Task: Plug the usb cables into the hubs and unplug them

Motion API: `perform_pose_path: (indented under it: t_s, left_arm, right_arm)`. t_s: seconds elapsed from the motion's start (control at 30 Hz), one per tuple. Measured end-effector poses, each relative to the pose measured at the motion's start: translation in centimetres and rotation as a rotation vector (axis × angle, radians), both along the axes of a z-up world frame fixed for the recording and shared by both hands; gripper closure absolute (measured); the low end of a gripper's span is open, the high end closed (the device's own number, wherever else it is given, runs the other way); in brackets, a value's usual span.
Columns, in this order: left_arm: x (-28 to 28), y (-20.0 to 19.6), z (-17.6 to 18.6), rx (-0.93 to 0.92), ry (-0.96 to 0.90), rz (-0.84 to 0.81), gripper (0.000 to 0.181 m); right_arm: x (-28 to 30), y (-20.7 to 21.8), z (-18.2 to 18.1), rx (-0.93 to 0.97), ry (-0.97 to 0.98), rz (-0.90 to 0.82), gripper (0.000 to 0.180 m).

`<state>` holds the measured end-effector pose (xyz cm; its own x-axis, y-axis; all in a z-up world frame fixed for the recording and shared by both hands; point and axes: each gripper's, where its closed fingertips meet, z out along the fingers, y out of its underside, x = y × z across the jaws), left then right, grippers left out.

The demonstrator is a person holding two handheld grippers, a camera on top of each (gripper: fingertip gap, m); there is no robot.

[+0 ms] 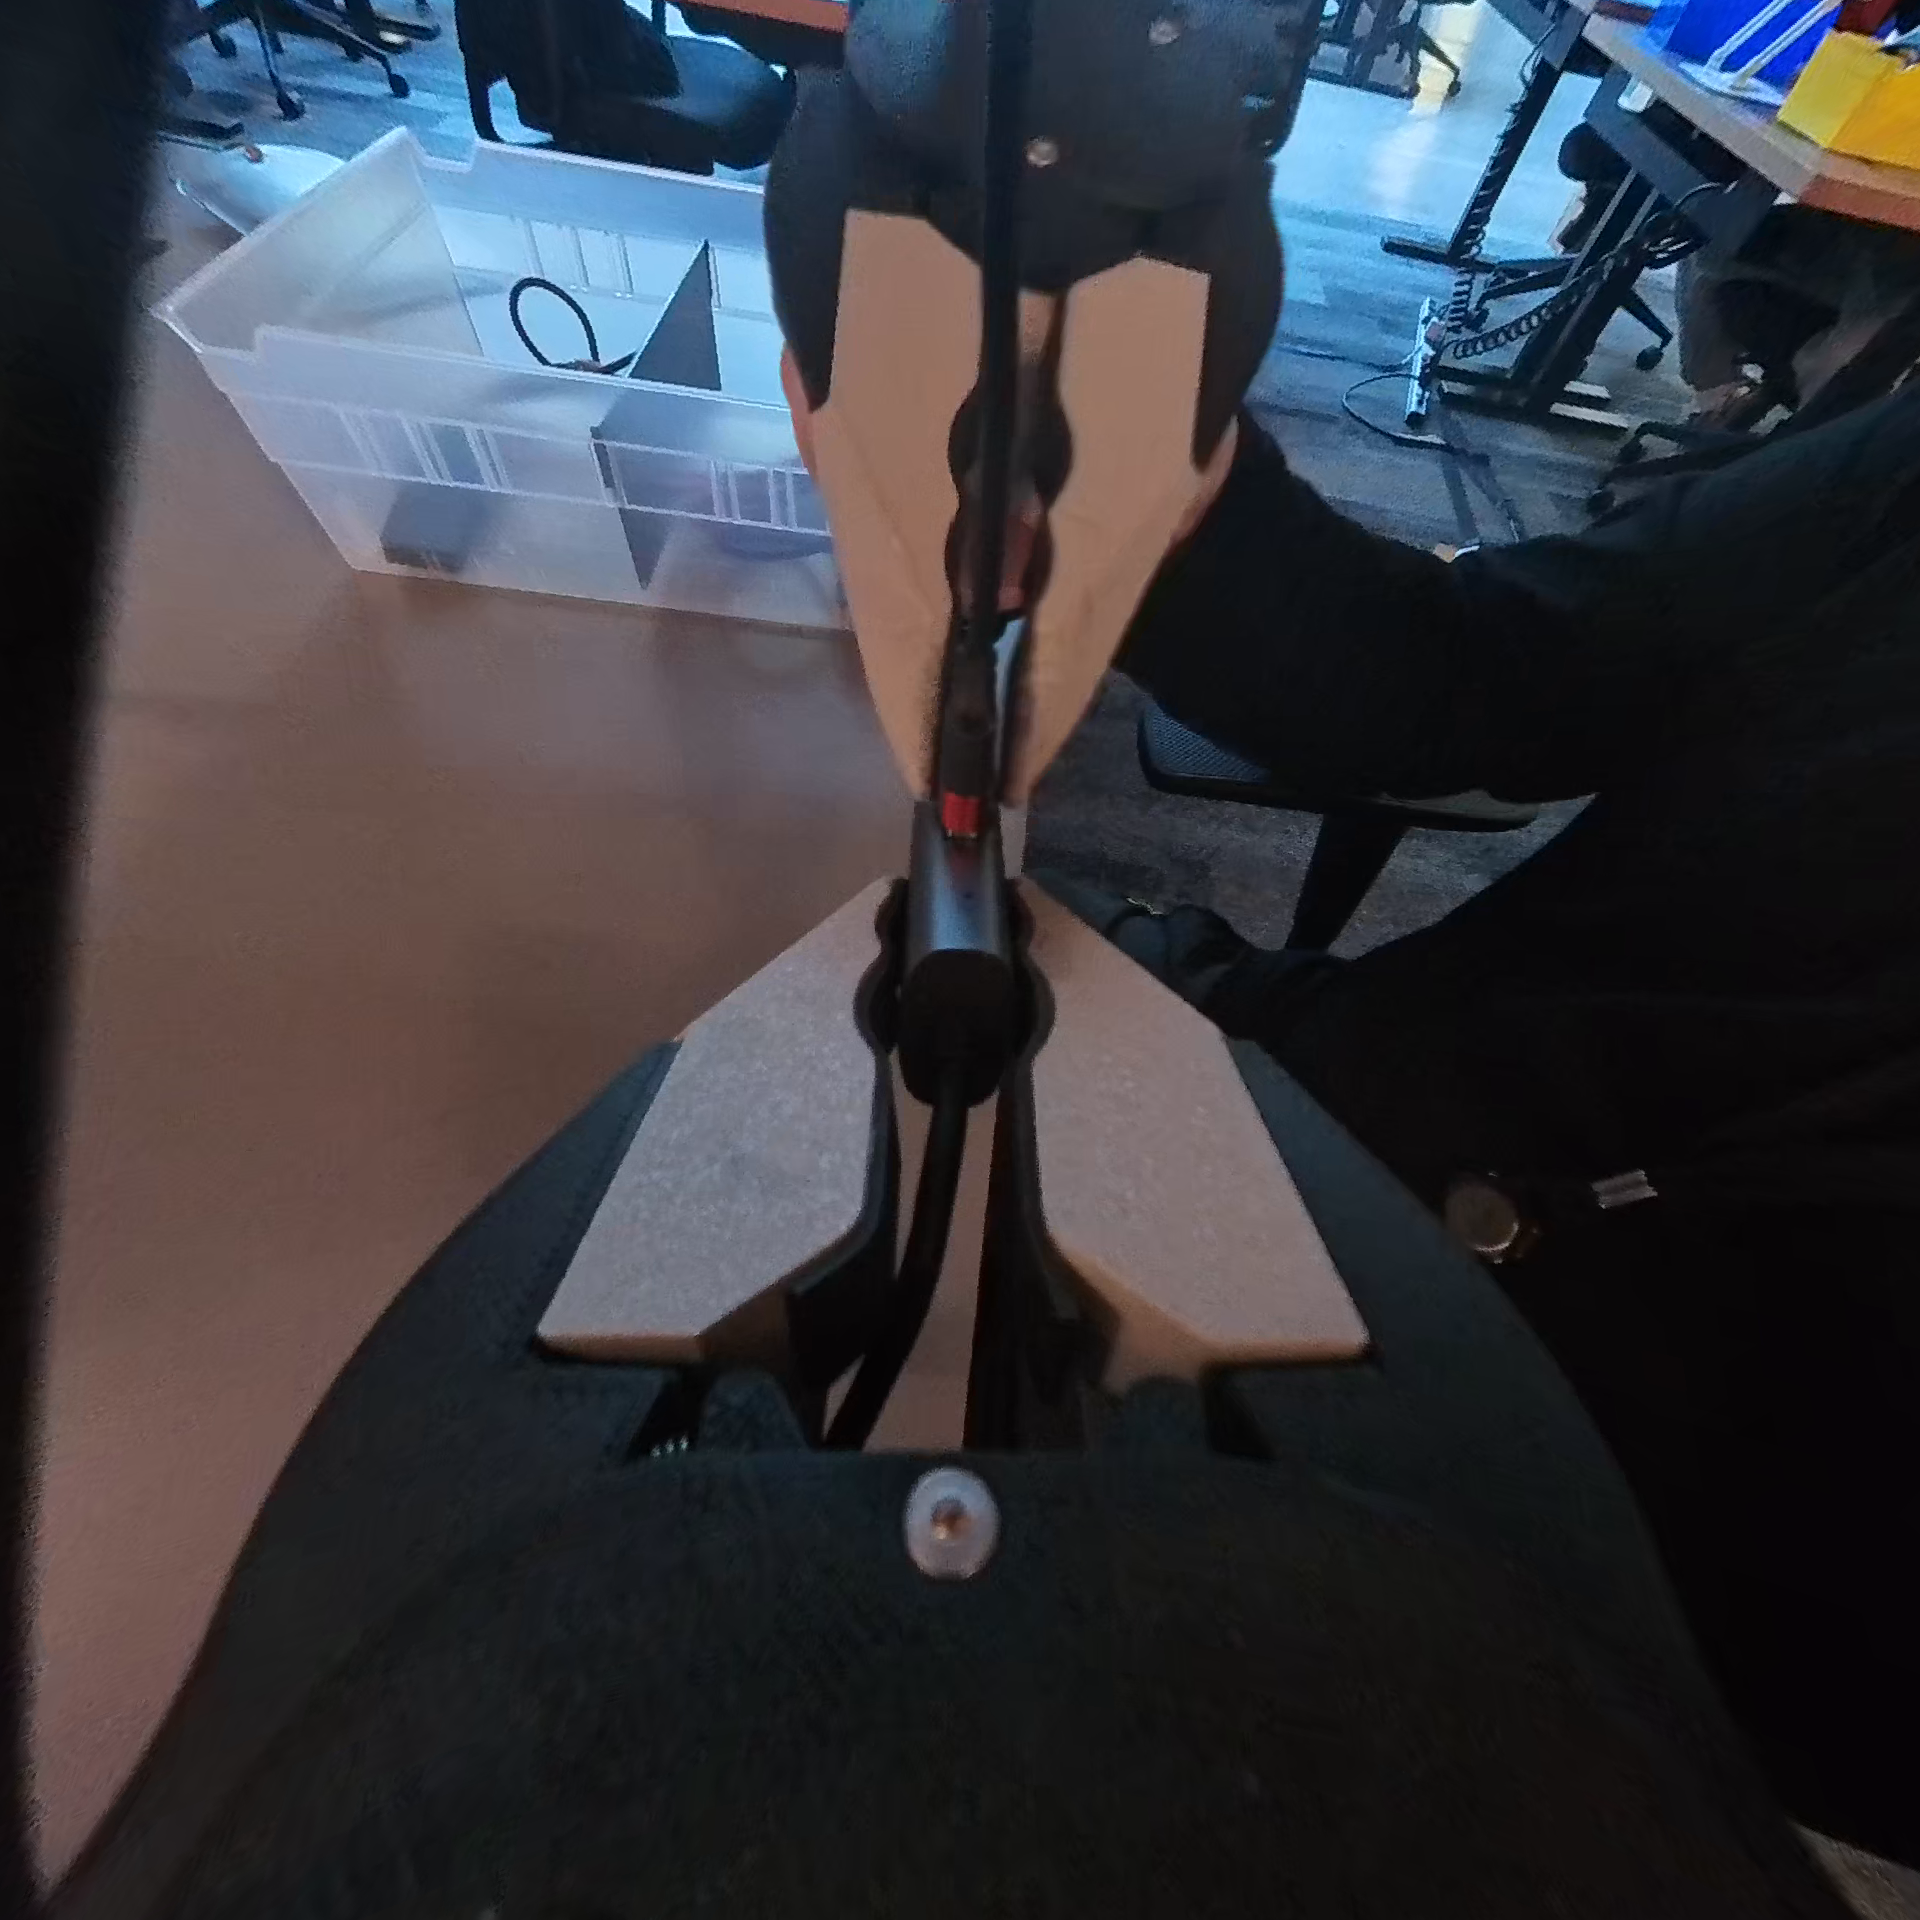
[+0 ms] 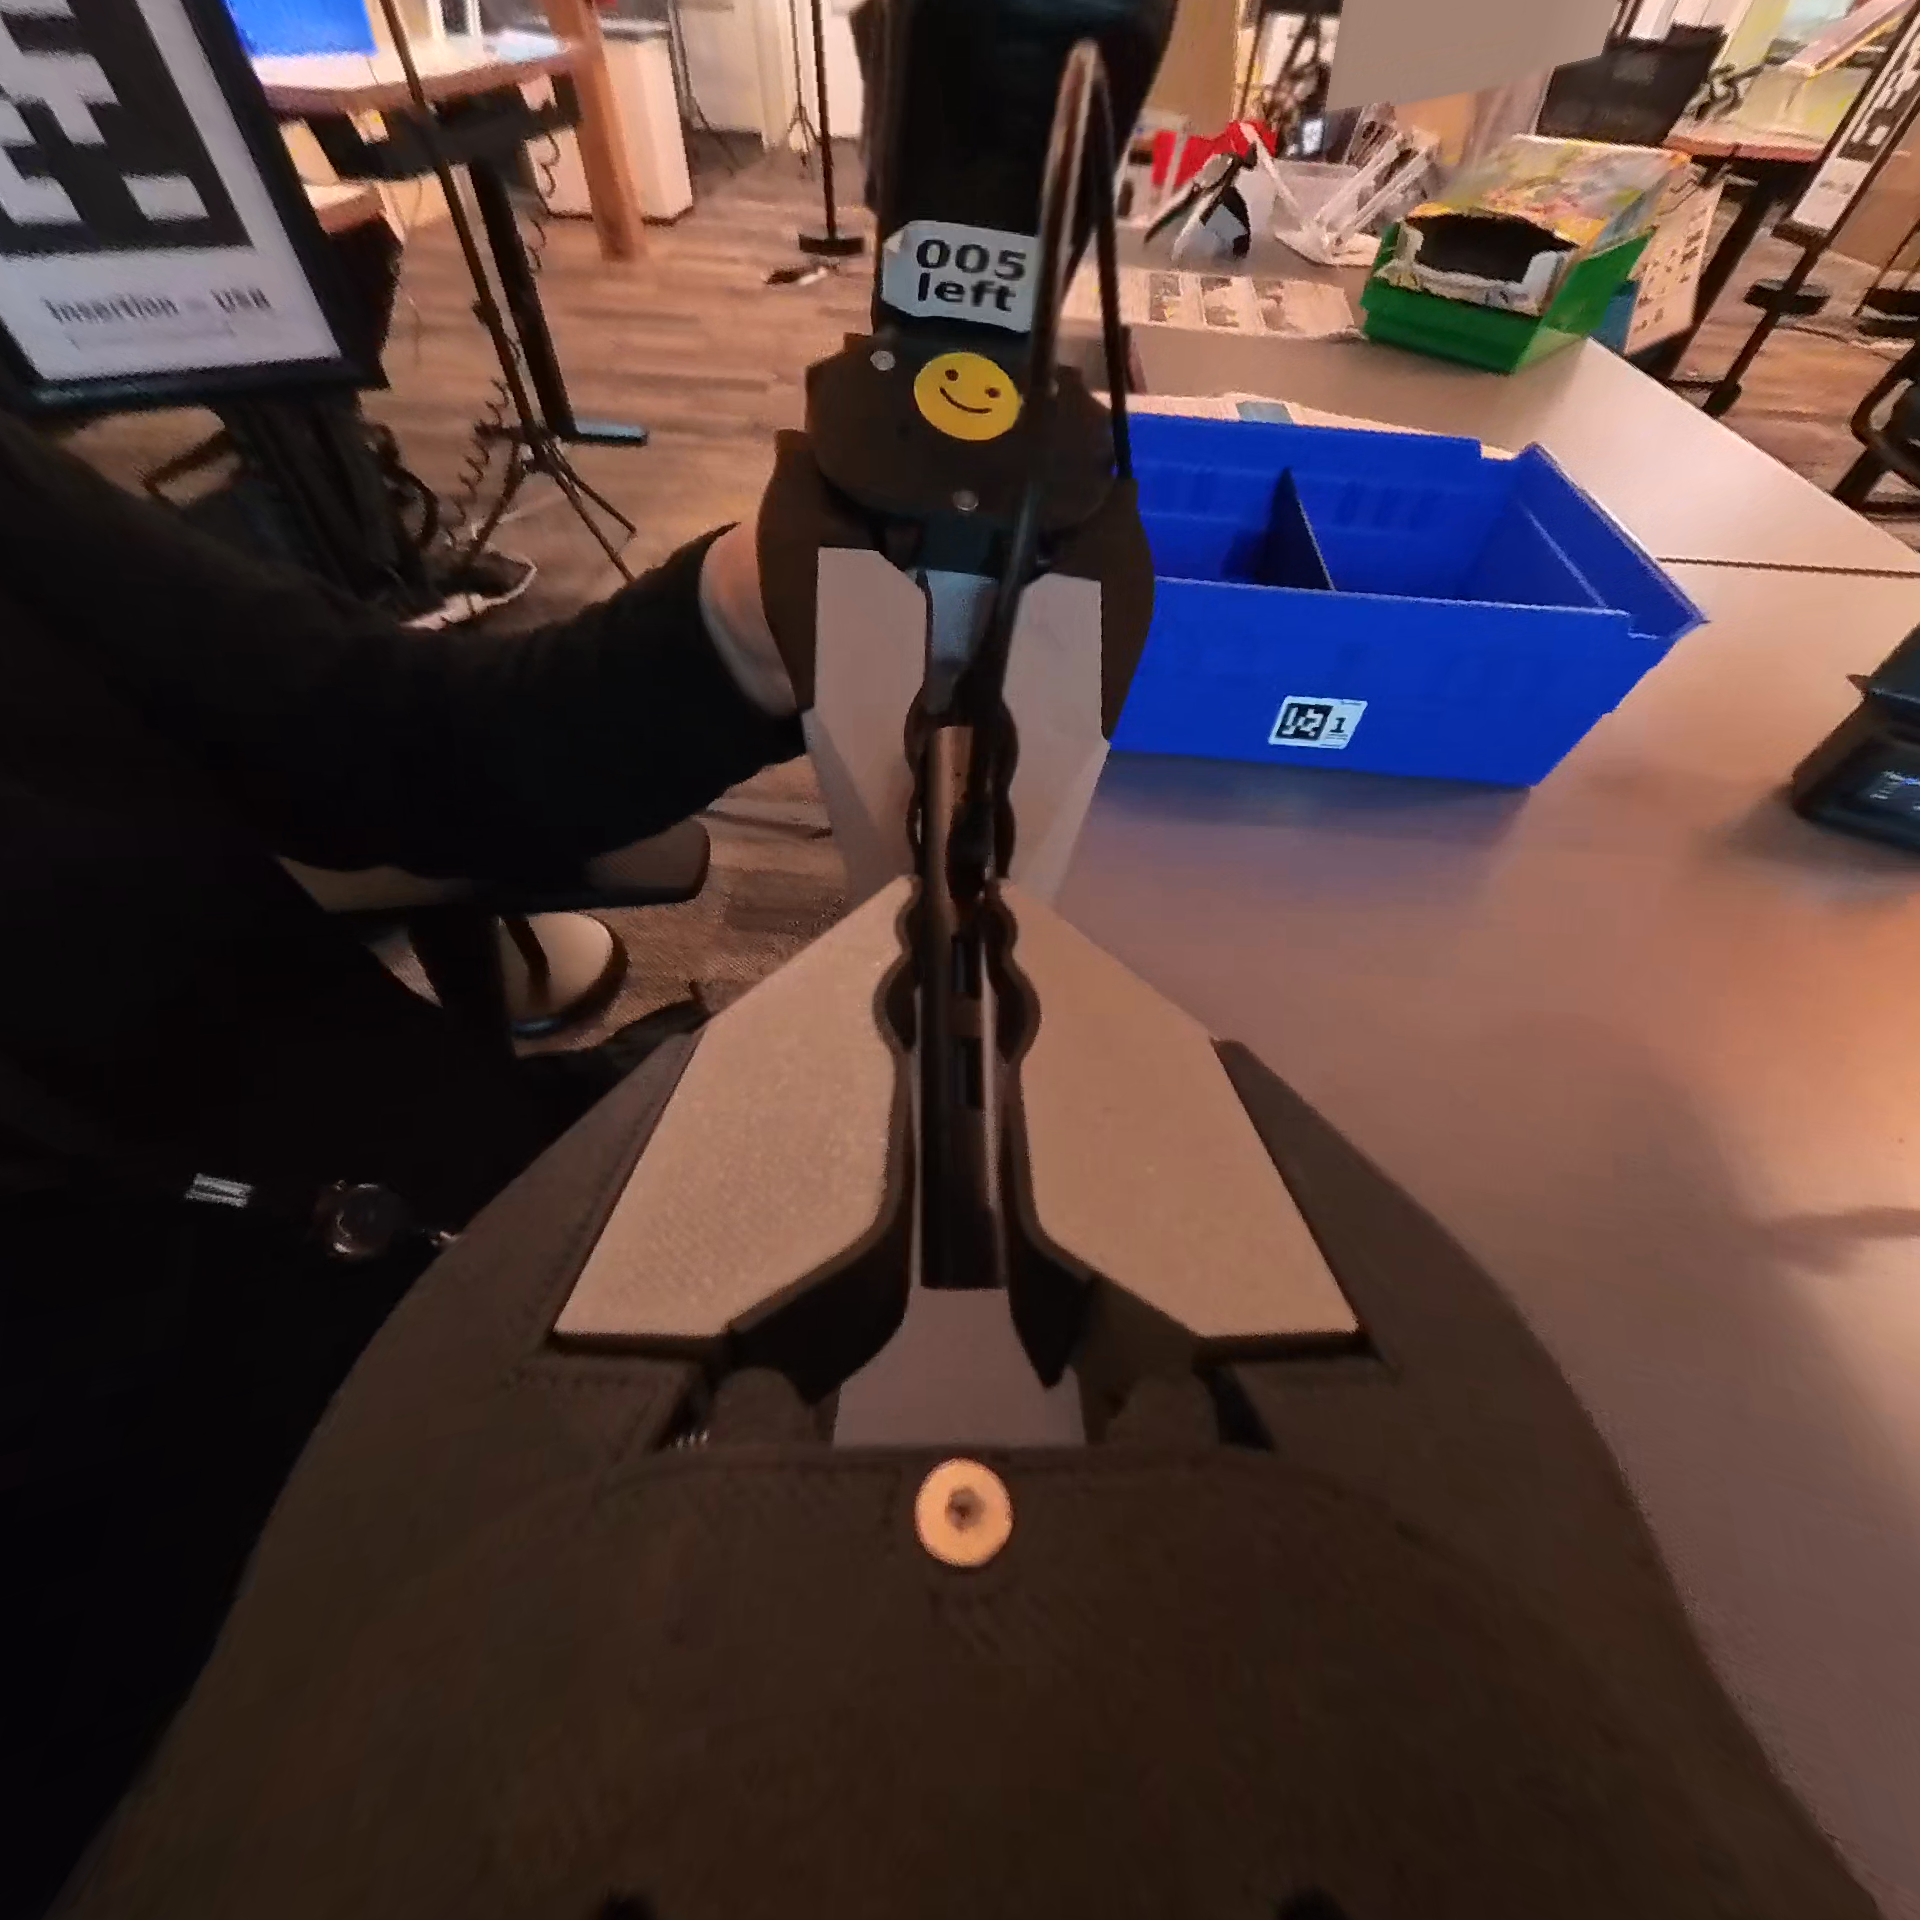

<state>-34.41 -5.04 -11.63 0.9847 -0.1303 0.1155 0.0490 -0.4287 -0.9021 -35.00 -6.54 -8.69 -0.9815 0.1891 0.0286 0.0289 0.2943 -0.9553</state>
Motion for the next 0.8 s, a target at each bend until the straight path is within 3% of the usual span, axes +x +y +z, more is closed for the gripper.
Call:
perform_pose_path:
  t_s: [0.53, 0.8]
  left_arm:
    - [-0.2, 0.4, 0.7, 0.065, -0.075, 0.017, 0.166]
    - [-0.2, 1.0, -0.3, 0.009, -0.074, 0.032, 0.167]
  right_arm:
    - [-0.8, -0.4, 1.1, -0.072, 0.087, -0.061, 0.175]
    - [-1.0, 0.0, 0.3, 0.013, 0.118, -0.075, 0.172]
